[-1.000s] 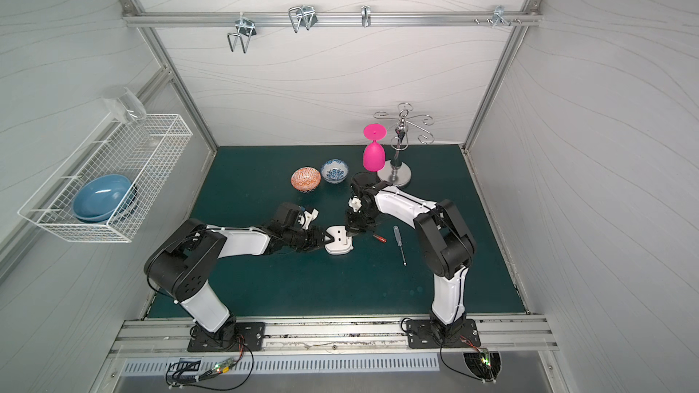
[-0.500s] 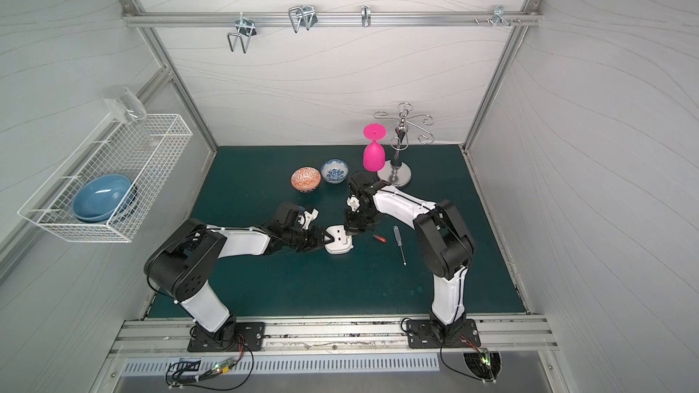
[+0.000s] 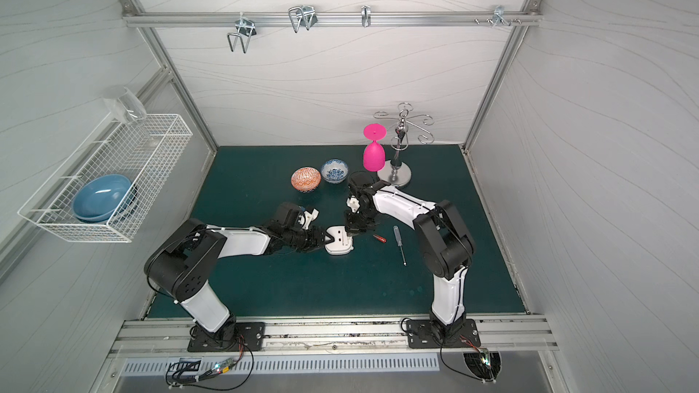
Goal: Remove the battery from the alarm
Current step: Install the cover on the alarm.
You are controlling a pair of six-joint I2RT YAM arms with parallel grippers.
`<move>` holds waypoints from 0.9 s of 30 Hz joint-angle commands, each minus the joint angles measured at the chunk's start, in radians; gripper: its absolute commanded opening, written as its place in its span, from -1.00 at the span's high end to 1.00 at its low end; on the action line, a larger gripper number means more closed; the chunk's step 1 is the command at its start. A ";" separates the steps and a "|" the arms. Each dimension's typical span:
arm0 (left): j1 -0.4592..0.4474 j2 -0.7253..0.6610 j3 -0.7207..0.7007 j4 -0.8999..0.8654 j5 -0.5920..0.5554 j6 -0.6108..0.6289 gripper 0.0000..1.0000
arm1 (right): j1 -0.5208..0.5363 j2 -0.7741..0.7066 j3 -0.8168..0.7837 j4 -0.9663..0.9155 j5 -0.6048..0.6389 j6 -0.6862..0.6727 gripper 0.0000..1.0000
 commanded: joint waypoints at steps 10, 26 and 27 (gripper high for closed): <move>-0.005 0.004 0.015 0.010 -0.013 0.008 -0.16 | -0.010 -0.017 -0.014 -0.017 -0.031 0.021 0.97; -0.005 0.001 0.012 0.015 -0.015 0.006 -0.16 | -0.030 -0.031 -0.036 -0.001 -0.060 0.033 0.98; -0.005 0.000 0.011 0.015 -0.015 0.005 -0.16 | -0.030 -0.028 -0.034 -0.001 -0.063 0.032 0.98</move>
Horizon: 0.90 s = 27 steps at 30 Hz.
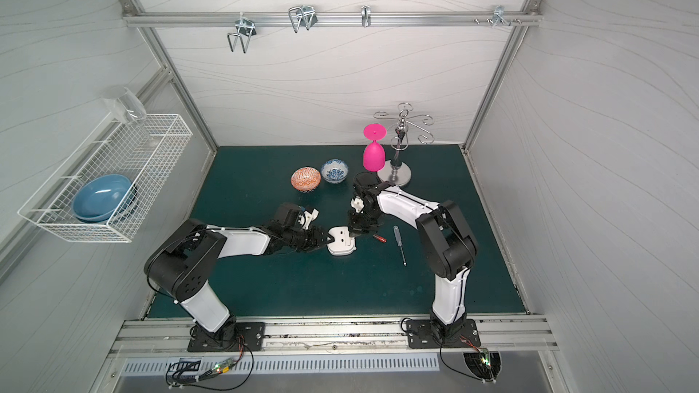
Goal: Remove the battery from the alarm
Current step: Install the cover on the alarm.
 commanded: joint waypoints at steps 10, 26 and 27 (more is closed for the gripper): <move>-0.004 0.002 0.012 0.016 -0.009 0.004 -0.16 | 0.015 -0.004 0.001 0.014 -0.073 0.024 0.98; -0.004 0.000 0.010 0.019 -0.009 0.004 -0.16 | 0.023 0.010 0.011 -0.006 -0.002 0.004 0.98; -0.004 0.000 0.010 0.019 -0.009 0.005 -0.16 | 0.023 0.013 0.013 -0.007 0.000 0.001 0.98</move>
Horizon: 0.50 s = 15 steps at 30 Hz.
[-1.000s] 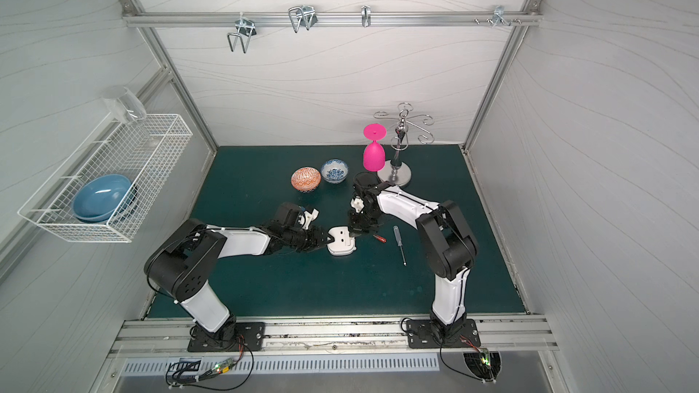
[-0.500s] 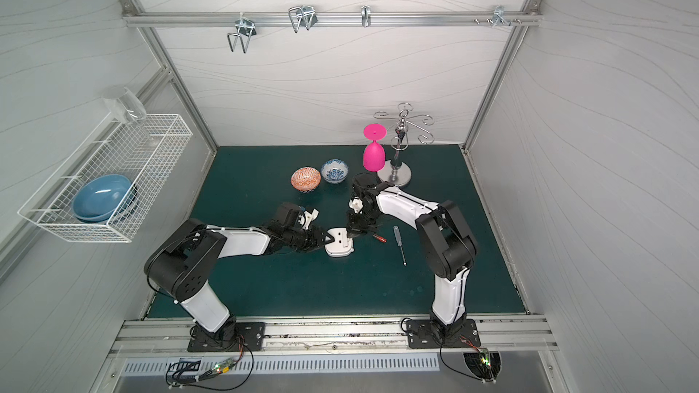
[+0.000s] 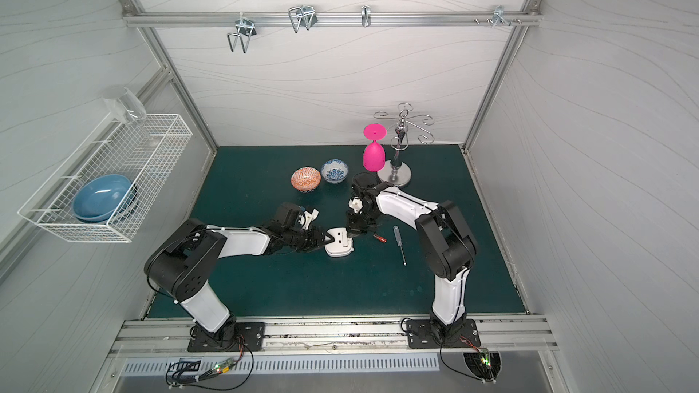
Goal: Remove the battery from the alarm
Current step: Install the cover on the alarm.
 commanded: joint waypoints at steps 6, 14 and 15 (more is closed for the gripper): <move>-0.004 0.003 0.014 0.018 -0.009 0.005 -0.16 | 0.016 0.021 0.029 -0.032 0.037 -0.025 0.98; -0.003 0.006 0.016 0.020 -0.006 0.001 -0.16 | 0.032 0.030 0.042 -0.033 0.040 -0.028 0.98; -0.003 0.005 0.016 0.020 -0.006 0.001 -0.16 | 0.033 0.029 0.043 -0.033 0.039 -0.029 0.98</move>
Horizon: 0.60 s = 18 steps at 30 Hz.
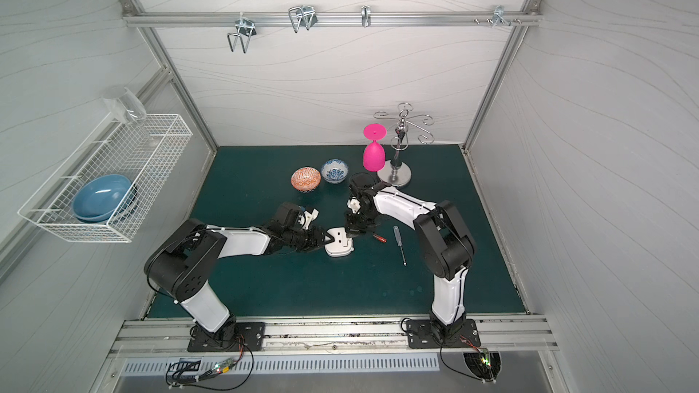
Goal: Remove the battery from the alarm
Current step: Install the cover on the alarm.
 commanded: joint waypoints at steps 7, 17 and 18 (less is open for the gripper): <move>-0.004 0.003 0.016 0.015 -0.008 0.004 -0.16 | 0.013 0.005 0.035 -0.041 0.024 -0.032 0.98; -0.004 0.000 0.015 0.015 -0.010 0.005 -0.16 | 0.008 0.013 0.052 -0.072 0.036 -0.057 0.98; -0.004 0.000 0.015 0.015 -0.011 0.006 -0.16 | 0.010 0.014 0.051 -0.070 0.035 -0.055 0.98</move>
